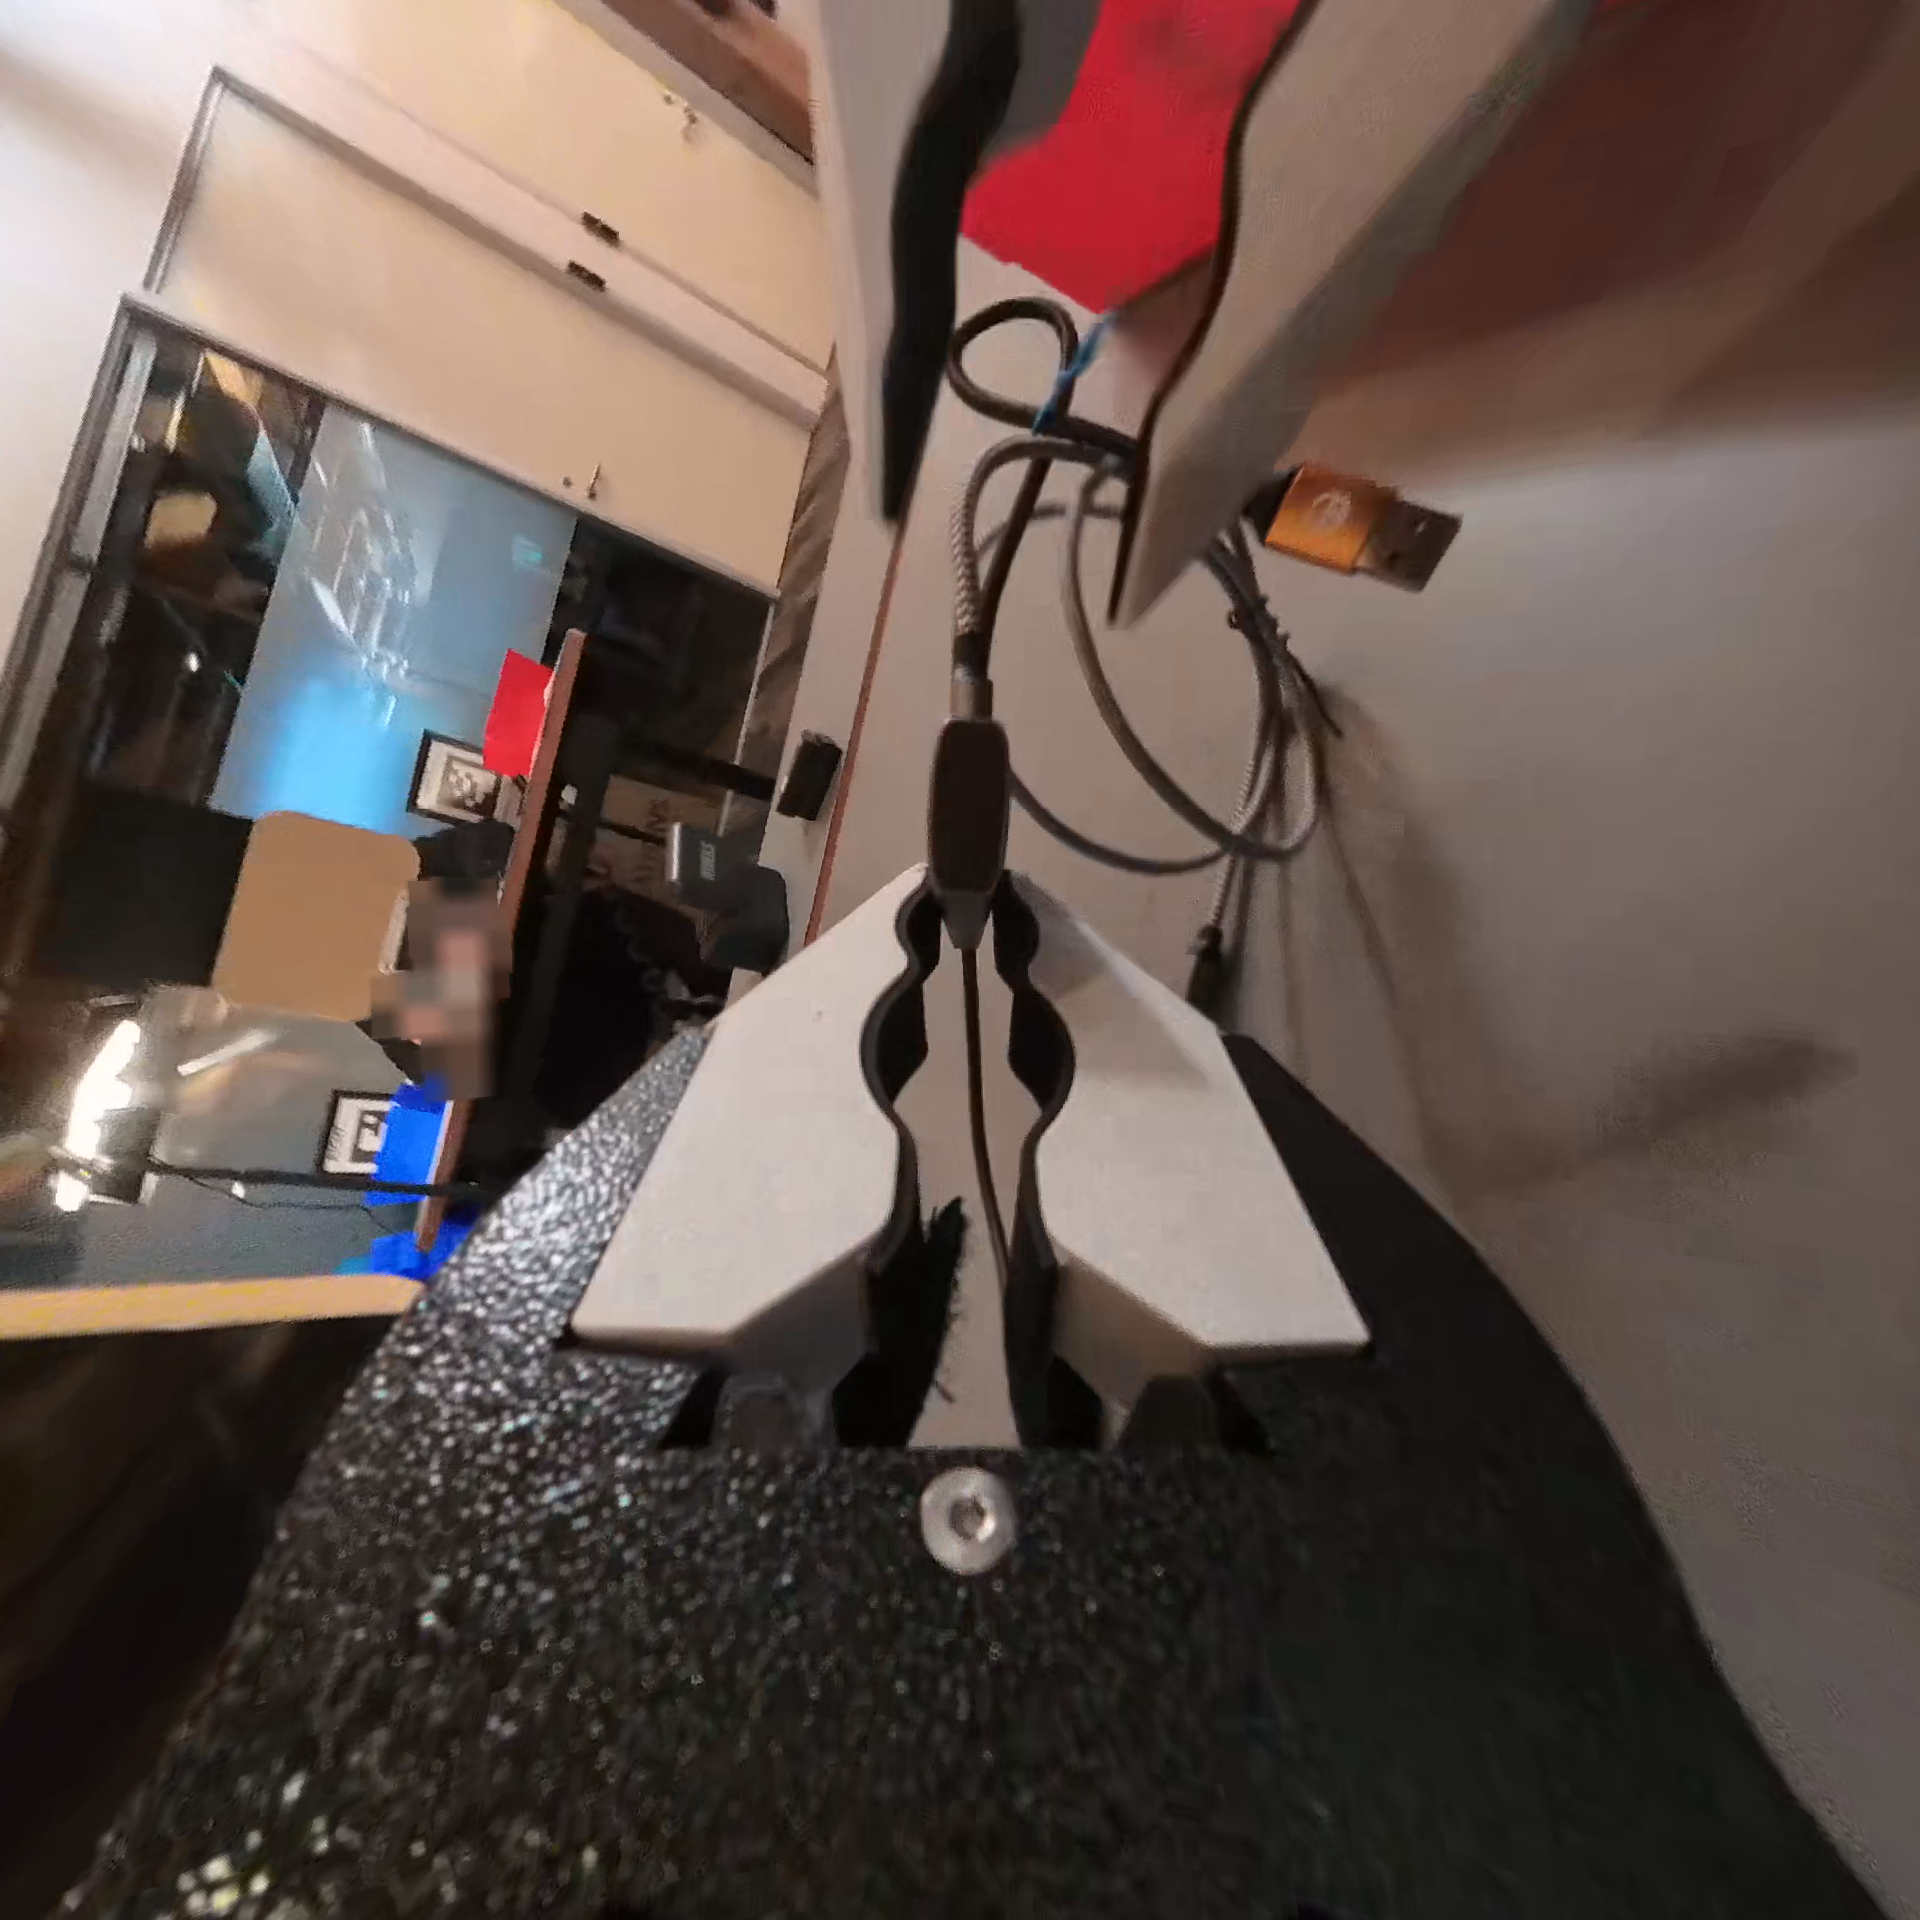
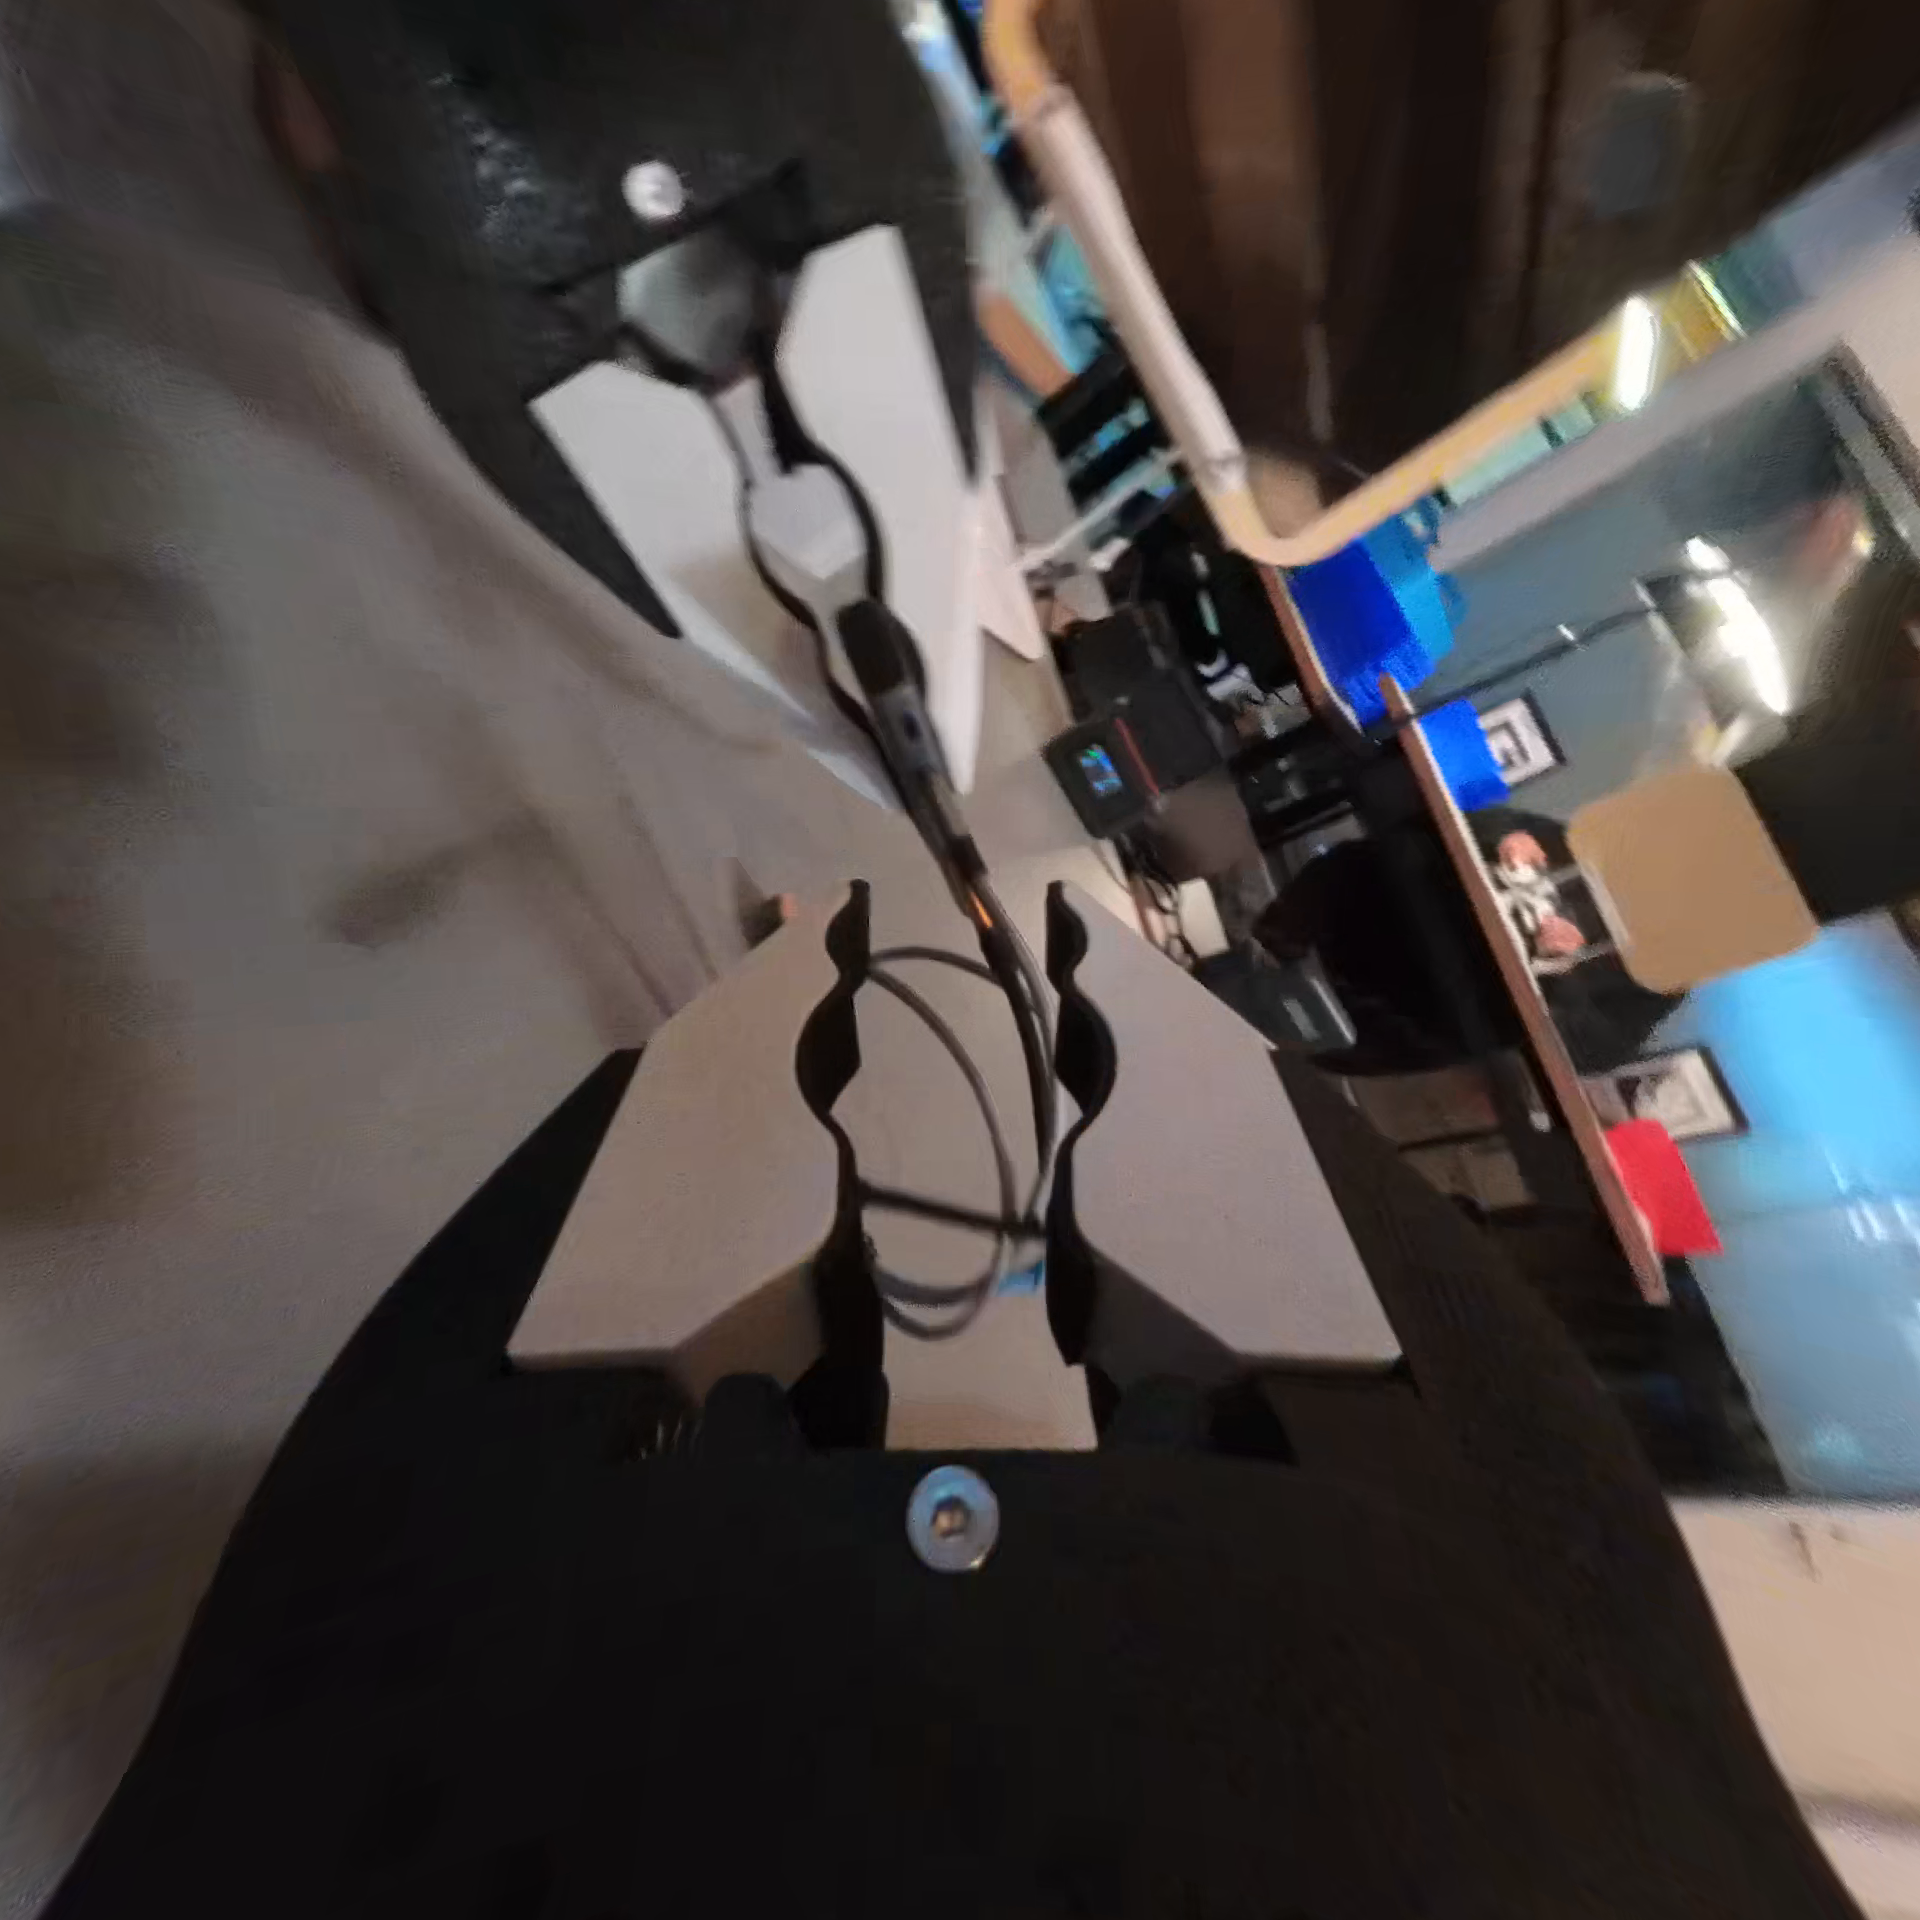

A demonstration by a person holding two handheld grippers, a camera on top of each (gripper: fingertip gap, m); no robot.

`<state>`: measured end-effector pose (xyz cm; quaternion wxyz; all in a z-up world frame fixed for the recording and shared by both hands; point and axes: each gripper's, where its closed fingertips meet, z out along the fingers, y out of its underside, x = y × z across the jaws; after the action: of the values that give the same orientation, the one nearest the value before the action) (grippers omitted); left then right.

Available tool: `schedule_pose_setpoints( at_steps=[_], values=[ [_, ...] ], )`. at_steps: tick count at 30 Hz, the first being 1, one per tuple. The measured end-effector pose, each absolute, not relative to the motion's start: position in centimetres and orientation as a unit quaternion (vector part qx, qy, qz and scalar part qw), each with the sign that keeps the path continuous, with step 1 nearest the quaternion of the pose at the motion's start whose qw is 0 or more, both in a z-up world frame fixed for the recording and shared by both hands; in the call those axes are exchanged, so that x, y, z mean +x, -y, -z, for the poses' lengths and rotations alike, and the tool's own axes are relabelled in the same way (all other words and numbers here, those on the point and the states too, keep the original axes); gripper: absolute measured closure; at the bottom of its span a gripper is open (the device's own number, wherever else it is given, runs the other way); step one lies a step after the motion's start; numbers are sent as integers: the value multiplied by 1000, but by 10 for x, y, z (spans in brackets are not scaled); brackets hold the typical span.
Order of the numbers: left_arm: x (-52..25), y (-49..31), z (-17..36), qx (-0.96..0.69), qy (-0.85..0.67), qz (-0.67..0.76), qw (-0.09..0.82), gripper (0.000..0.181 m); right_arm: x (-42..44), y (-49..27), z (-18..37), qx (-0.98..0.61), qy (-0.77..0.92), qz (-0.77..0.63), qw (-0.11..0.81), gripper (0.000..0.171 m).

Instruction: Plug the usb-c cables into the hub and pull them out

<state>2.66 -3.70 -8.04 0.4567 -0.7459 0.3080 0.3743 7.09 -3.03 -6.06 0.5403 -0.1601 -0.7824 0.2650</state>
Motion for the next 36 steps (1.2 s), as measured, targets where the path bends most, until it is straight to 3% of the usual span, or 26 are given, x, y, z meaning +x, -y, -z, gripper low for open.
schedule_pose_setpoints(
  at_steps=[6,10,13,14,19,21,24,29,36],
  values=[
    [38,38,102,-747,-352,-351,441,173,62,39,89,-110,813,-231,523,164],
    [39,38,114,-754,-349,-334,446,173,62,39,100,-96,832,-211,504,167],
    [53,37,109,-746,-334,-274,507,151,63,36,105,-99,839,-209,492,168],
    [58,39,107,-744,-340,-259,514,172,63,35,105,-98,838,-212,493,168],
    [58,35,110,-747,-353,-295,480,173,68,26,105,-95,843,-180,497,168],
    [17,50,118,-771,-314,-359,422,173,78,-12,89,-132,833,-140,519,168],
    [8,67,100,-780,-245,-305,489,173,101,-40,47,-197,798,-204,531,167],
    [24,50,92,-752,-250,-313,523,173,133,-77,-66,-244,694,-246,631,167],
    [25,50,79,-741,-200,-270,581,173,178,-137,-110,-304,636,-248,665,166]
  ],
)
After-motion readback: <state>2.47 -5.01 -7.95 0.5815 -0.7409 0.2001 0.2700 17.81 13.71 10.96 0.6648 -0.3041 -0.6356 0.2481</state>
